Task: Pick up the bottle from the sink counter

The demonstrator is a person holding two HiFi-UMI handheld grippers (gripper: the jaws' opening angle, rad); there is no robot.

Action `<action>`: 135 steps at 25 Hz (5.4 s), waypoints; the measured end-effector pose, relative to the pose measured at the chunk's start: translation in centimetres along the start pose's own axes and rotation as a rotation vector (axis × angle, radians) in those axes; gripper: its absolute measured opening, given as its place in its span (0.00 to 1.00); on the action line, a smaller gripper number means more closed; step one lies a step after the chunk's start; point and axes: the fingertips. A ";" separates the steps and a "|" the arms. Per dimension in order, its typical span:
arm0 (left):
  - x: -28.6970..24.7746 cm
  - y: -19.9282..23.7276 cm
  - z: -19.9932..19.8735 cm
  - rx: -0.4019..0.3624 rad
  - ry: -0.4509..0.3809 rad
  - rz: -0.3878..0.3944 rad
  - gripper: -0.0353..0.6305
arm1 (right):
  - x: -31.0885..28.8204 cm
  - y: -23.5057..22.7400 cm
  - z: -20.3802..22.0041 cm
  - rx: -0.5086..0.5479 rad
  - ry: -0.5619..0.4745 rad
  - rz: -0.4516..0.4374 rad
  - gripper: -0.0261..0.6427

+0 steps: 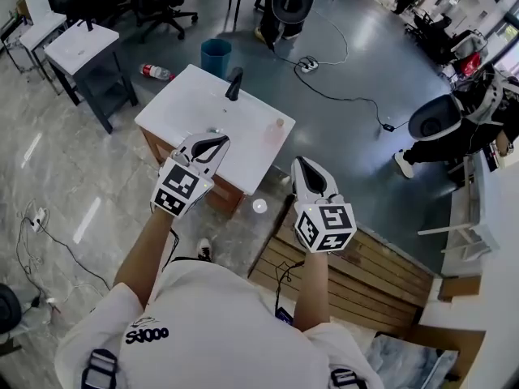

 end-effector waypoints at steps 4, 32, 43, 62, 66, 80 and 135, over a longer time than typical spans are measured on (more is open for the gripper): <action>-2.0 2.4 0.7 0.006 0.013 0.023 0.06 | -3.0 -0.7 0.0 -0.015 0.020 0.014 0.05; -12.4 6.6 5.8 0.093 0.136 0.101 0.06 | -15.2 -8.2 5.4 -0.047 0.200 0.069 0.06; -17.2 6.6 8.9 0.164 0.224 0.074 0.06 | -21.1 -12.0 9.7 -0.069 0.268 -0.047 0.26; -22.3 6.4 13.5 0.271 0.332 0.007 0.06 | -29.7 -15.6 19.1 -0.031 0.403 -0.102 0.36; -22.8 6.3 14.8 0.305 0.355 -0.010 0.06 | -31.1 -15.7 20.4 0.002 0.394 -0.131 0.36; -22.6 5.7 17.5 0.365 0.409 -0.040 0.06 | -33.4 -14.8 20.7 0.074 0.275 -0.191 0.31; -5.6 10.4 4.1 0.096 0.046 -0.059 0.06 | -13.3 -4.4 1.0 0.060 0.087 0.070 0.21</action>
Point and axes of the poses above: the fingertips, and each gripper's own axes: x backward along the fingers, y to its left, z out of its underside, and after that the axes turned 11 degrees about y, right-handed
